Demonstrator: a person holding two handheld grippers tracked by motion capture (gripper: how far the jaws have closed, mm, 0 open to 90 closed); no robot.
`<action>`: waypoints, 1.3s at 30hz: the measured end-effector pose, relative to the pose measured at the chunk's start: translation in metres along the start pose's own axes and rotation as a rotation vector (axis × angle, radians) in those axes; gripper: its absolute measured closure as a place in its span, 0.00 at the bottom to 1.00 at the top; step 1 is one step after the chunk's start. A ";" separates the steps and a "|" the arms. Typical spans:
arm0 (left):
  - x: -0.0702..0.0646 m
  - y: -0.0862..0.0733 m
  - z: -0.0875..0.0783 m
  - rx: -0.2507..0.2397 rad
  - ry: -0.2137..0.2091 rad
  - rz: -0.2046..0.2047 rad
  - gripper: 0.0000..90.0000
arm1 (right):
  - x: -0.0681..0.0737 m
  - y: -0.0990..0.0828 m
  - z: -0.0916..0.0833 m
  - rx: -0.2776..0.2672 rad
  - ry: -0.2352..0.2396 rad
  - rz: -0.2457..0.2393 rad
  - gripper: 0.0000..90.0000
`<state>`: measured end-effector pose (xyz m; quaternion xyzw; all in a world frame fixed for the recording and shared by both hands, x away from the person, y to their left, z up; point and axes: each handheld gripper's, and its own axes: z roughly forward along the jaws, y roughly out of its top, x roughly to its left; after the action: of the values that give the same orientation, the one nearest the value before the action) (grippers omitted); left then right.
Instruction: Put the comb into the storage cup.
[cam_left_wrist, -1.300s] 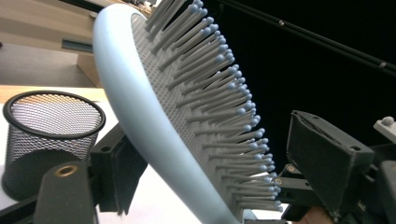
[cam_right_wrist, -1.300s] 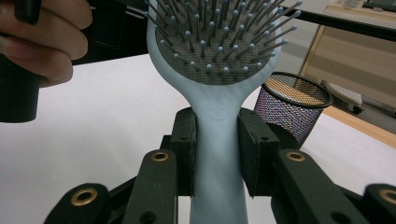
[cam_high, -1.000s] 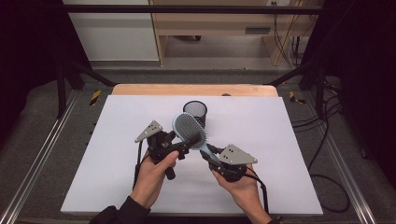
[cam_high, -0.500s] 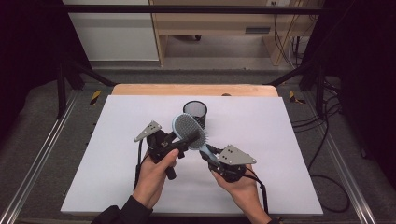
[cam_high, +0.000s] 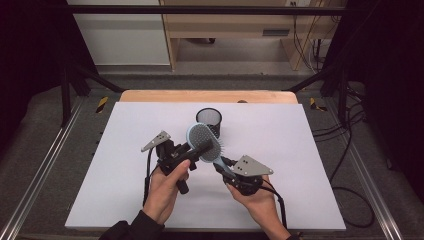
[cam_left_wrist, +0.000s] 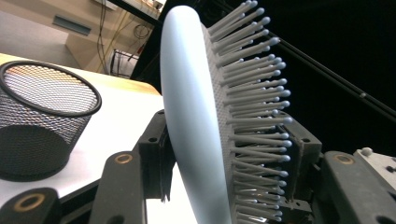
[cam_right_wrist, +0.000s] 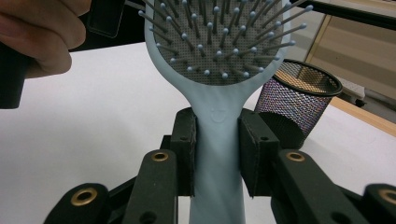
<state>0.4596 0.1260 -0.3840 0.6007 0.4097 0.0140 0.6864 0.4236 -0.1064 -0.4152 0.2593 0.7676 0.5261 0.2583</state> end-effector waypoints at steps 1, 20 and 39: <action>0.000 0.000 0.000 0.001 -0.002 -0.004 0.52 | 0.000 0.000 0.000 0.001 0.001 0.000 0.77; 0.004 -0.003 0.001 -0.006 -0.015 -0.064 0.56 | -0.003 -0.003 0.002 0.018 0.023 0.021 0.77; 0.007 0.006 0.000 -0.023 0.002 -0.053 0.57 | -0.008 -0.005 0.002 0.012 0.040 0.101 0.56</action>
<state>0.4672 0.1312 -0.3834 0.5816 0.4259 0.0014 0.6931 0.4306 -0.1119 -0.4201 0.2889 0.7617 0.5388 0.2146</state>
